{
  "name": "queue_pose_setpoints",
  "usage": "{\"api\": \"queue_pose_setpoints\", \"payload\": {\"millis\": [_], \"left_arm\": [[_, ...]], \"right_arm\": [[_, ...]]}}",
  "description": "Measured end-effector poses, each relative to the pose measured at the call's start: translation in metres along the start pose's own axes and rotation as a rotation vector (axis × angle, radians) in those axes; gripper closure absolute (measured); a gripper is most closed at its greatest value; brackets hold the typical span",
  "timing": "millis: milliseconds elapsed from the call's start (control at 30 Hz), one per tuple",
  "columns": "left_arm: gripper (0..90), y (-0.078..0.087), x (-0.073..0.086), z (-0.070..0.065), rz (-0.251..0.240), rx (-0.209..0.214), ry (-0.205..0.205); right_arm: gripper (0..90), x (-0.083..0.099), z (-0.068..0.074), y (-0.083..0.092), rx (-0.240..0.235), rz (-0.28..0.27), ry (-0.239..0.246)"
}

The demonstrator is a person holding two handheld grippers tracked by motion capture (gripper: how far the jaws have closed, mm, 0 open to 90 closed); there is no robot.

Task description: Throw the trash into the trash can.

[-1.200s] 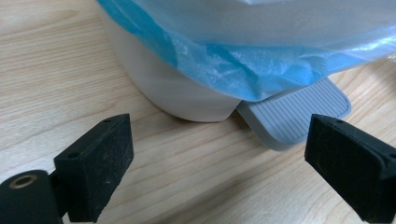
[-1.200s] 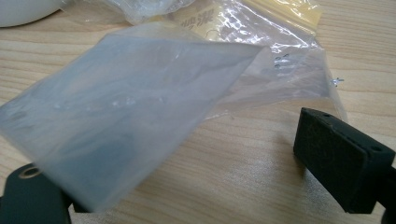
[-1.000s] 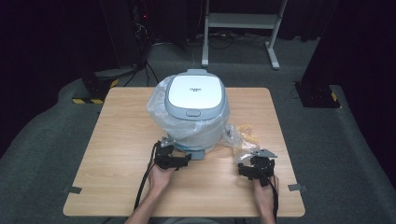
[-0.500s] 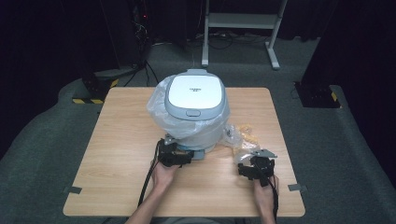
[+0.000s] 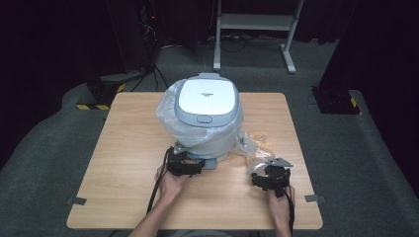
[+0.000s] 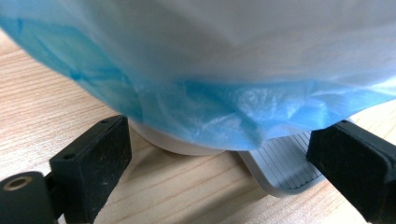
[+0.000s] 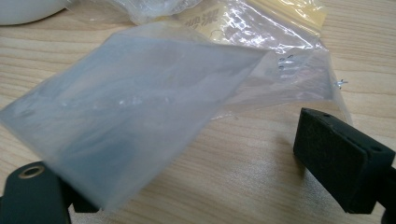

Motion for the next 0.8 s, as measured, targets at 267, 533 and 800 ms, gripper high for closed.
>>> {"api": "queue_pose_setpoints", "payload": {"millis": [267,533,800], "left_arm": [[6.2,-0.0030,0.0009,-0.0010,0.016,-0.010,-0.004],[6.5,-0.0072,0.0021,-0.0036,0.061,-0.047,-0.042],[6.7,-0.0076,0.0018,-0.0032,0.064,-0.052,-0.047]], "right_arm": [[11.9,0.0001,0.0002,0.0000,-0.001,0.000,0.000],[11.8,0.0001,0.0002,-0.0001,-0.002,0.001,-0.001],[11.8,0.0006,-0.0001,0.0006,0.003,0.002,-0.003]]}}
Point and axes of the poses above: each handheld gripper's, and its own axes: y roughly backward along the jaws, x roughly out of its underside, z roughly to its left, the point moved 6 cm from there along -y, roughly forward along the jaws, and after that the axes turned 4 degrees about z, right-handed, at the moved point
